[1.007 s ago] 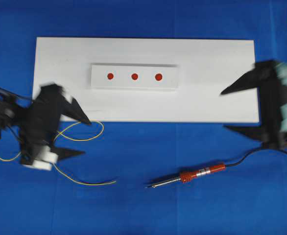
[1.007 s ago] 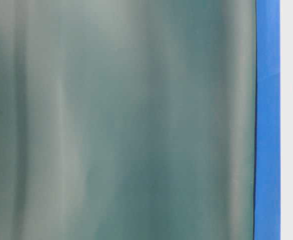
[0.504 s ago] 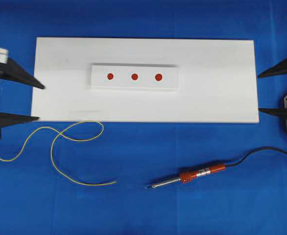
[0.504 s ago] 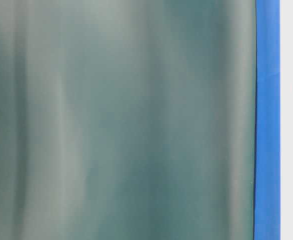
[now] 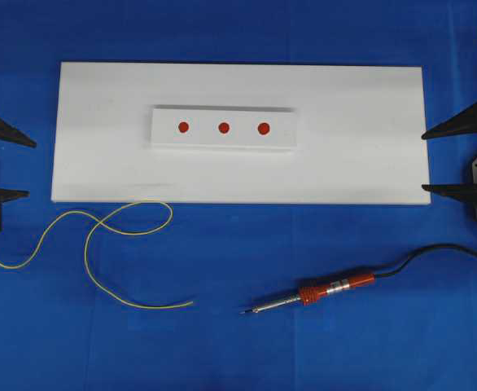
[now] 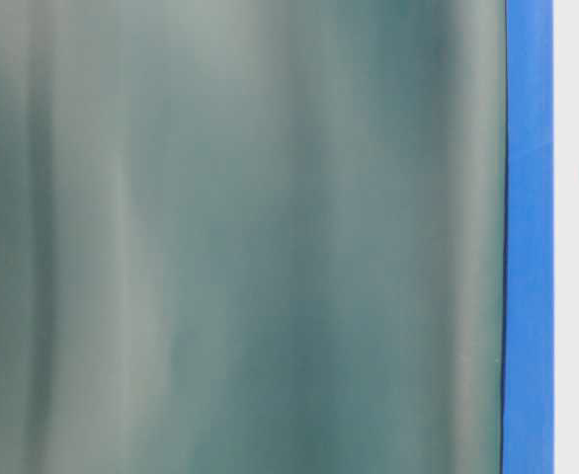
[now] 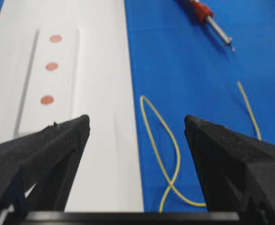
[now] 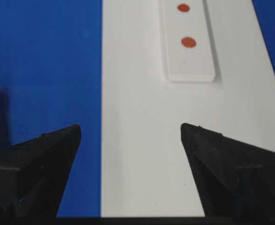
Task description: Touch the tip of the soldering iron to the tip of the solder at the mark.
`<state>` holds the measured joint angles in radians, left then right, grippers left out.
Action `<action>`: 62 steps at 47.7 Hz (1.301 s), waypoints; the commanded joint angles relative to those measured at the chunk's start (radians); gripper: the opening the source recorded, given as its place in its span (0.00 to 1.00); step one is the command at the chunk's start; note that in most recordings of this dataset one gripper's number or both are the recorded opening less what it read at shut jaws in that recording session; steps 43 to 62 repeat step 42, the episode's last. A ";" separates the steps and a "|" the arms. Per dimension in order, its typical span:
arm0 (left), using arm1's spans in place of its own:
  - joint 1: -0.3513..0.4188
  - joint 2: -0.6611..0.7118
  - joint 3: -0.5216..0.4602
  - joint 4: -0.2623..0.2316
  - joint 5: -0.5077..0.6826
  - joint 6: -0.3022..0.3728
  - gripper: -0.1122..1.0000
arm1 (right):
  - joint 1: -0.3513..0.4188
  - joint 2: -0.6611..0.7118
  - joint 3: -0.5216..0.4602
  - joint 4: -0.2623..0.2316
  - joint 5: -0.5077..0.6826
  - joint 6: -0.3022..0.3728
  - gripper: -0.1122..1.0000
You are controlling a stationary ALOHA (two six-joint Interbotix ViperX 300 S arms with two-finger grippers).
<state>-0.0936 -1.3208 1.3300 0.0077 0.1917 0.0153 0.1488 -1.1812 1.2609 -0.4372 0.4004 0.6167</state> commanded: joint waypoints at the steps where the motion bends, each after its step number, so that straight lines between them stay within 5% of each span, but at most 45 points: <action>1: 0.005 -0.006 0.002 0.002 -0.012 0.000 0.79 | -0.008 0.009 -0.005 -0.002 -0.040 0.008 0.85; 62: 0.021 -0.008 0.009 0.000 -0.012 -0.005 0.79 | -0.009 0.008 -0.006 -0.006 -0.043 0.008 0.85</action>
